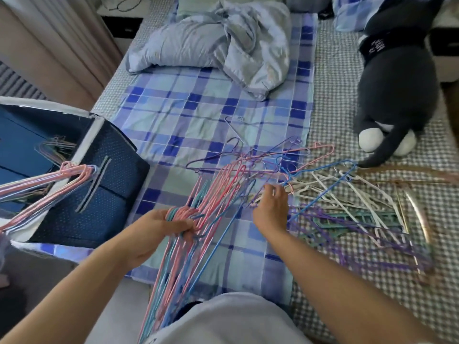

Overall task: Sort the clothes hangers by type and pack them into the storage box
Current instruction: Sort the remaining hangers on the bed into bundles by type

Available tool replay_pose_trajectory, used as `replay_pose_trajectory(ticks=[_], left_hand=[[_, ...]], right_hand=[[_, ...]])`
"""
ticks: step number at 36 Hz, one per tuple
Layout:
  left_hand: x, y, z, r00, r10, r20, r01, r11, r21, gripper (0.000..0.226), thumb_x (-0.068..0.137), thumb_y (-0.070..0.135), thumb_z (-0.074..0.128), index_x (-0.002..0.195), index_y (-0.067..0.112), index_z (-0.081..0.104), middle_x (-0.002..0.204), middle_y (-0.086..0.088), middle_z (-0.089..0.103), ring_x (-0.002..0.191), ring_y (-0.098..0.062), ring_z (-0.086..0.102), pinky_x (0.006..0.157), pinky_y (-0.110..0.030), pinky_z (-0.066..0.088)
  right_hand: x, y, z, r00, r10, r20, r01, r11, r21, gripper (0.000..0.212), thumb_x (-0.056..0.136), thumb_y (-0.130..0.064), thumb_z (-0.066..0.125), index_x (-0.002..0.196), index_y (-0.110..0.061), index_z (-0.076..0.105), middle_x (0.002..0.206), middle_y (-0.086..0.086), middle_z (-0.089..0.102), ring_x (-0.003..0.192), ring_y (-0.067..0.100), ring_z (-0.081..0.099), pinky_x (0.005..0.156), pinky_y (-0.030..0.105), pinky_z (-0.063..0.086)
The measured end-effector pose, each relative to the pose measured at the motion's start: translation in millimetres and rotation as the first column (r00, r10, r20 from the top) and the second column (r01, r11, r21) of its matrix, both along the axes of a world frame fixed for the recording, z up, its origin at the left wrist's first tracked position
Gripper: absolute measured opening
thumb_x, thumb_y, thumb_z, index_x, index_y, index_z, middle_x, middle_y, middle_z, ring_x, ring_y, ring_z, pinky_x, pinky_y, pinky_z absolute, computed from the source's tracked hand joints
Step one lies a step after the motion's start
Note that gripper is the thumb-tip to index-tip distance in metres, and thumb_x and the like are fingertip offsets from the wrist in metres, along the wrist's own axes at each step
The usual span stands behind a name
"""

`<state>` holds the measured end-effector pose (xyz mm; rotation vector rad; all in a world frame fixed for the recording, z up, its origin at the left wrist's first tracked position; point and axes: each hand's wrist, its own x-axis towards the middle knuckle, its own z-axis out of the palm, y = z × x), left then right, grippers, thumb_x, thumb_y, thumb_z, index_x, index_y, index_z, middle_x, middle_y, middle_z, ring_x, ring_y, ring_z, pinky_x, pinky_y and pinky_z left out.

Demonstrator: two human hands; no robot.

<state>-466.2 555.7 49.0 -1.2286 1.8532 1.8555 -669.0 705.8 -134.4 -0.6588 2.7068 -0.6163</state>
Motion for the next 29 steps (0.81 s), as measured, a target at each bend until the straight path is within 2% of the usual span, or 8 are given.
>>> replay_pose_trajectory(ticks=[2, 5, 10, 12, 16, 20, 25, 29], left_hand=[[4, 0, -5, 0.998, 0.056, 0.021, -0.055, 0.998, -0.02, 0.024, 0.098, 0.014, 0.06, 0.079, 0.004, 0.073, 0.082, -0.011, 0.073, 0.073, -0.011, 0.063, 0.085, -0.032, 0.04], [8, -1, -11, 0.989, 0.144, 0.033, -0.143, 0.989, -0.041, 0.026, 0.098, 0.014, 0.06, 0.08, 0.002, 0.073, 0.081, -0.014, 0.074, 0.074, -0.015, 0.065, 0.086, -0.033, 0.041], [12, -3, -20, 0.972, 0.23, 0.044, -0.227, 0.972, -0.062, 0.024, 0.096, 0.016, 0.062, 0.081, 0.001, 0.072, 0.081, -0.014, 0.075, 0.074, -0.014, 0.07, 0.096, -0.041, 0.041], [16, -3, -21, 0.965, 0.258, 0.054, -0.253, 0.965, -0.072, 0.024, 0.096, 0.017, 0.063, 0.083, 0.001, 0.073, 0.084, -0.014, 0.076, 0.08, -0.018, 0.069, 0.096, -0.042, 0.041], [17, -2, -21, 0.951, 0.302, 0.071, -0.296, 0.952, -0.079, 0.022, 0.096, 0.017, 0.063, 0.083, 0.002, 0.073, 0.083, -0.014, 0.075, 0.079, -0.019, 0.068, 0.087, -0.037, 0.042], [22, -5, -21, 0.938, 0.344, 0.044, -0.341, 0.938, -0.062, 0.02, 0.095, 0.011, 0.063, 0.08, 0.002, 0.072, 0.08, -0.017, 0.071, 0.082, -0.028, 0.063, 0.096, -0.045, 0.039], [18, -6, -25, 0.927, 0.374, 0.026, -0.374, 0.927, -0.011, 0.025, 0.096, 0.013, 0.061, 0.099, -0.011, 0.071, 0.086, -0.021, 0.07, 0.085, -0.029, 0.058, 0.098, -0.047, 0.038], [11, -5, -29, 0.926, 0.377, 0.001, -0.377, 0.926, 0.018, 0.027, 0.095, 0.016, 0.064, 0.105, -0.008, 0.071, 0.094, -0.026, 0.07, 0.088, -0.03, 0.057, 0.097, -0.046, 0.038]], right_hand=[[-3, 15, -16, 0.931, -0.24, 0.276, 0.224, 0.971, 0.089, 0.044, 0.087, -0.004, 0.056, 0.13, -0.01, 0.048, 0.133, 0.016, 0.042, 0.12, 0.038, 0.045, 0.092, 0.045, 0.046], [-15, 40, -50, 0.756, -0.375, 0.536, 0.291, 0.927, 0.238, 0.046, 0.091, -0.013, 0.056, 0.137, -0.015, 0.049, 0.138, 0.022, 0.043, 0.116, 0.04, 0.054, 0.092, 0.041, 0.05], [-25, 53, -79, 0.55, -0.425, 0.719, 0.408, 0.888, 0.213, 0.051, 0.097, -0.005, 0.042, 0.147, -0.018, 0.044, 0.147, 0.014, 0.042, 0.122, 0.036, 0.053, 0.096, 0.04, 0.051], [-25, 49, -80, 0.407, -0.441, 0.8, 0.5, 0.841, 0.209, 0.049, 0.099, -0.006, 0.041, 0.146, -0.02, 0.043, 0.139, 0.009, 0.043, 0.127, 0.034, 0.048, 0.104, 0.046, 0.047], [-27, 44, -88, 0.194, -0.464, 0.865, 0.601, 0.753, 0.269, 0.027, 0.097, -0.007, 0.048, 0.124, -0.009, 0.05, 0.134, 0.01, 0.044, 0.124, 0.028, 0.044, 0.108, 0.047, 0.038], [-26, 41, -93, 0.159, -0.49, 0.857, 0.661, 0.698, 0.276, 0.019, 0.096, -0.01, 0.051, 0.115, -0.006, 0.051, 0.127, 0.017, 0.053, 0.127, 0.033, 0.049, 0.107, 0.045, 0.039], [-24, 47, -87, 0.306, -0.733, 0.607, 0.846, 0.502, 0.18, 0.033, 0.093, -0.008, 0.053, 0.125, 0.002, 0.049, 0.123, 0.024, 0.062, 0.108, 0.042, 0.064, 0.09, 0.049, 0.054], [-27, 62, -73, 0.23, -0.81, 0.539, 0.924, 0.356, 0.141, 0.026, 0.1, -0.012, 0.043, 0.123, -0.001, 0.049, 0.121, 0.024, 0.062, 0.104, 0.044, 0.063, 0.086, 0.053, 0.052]])
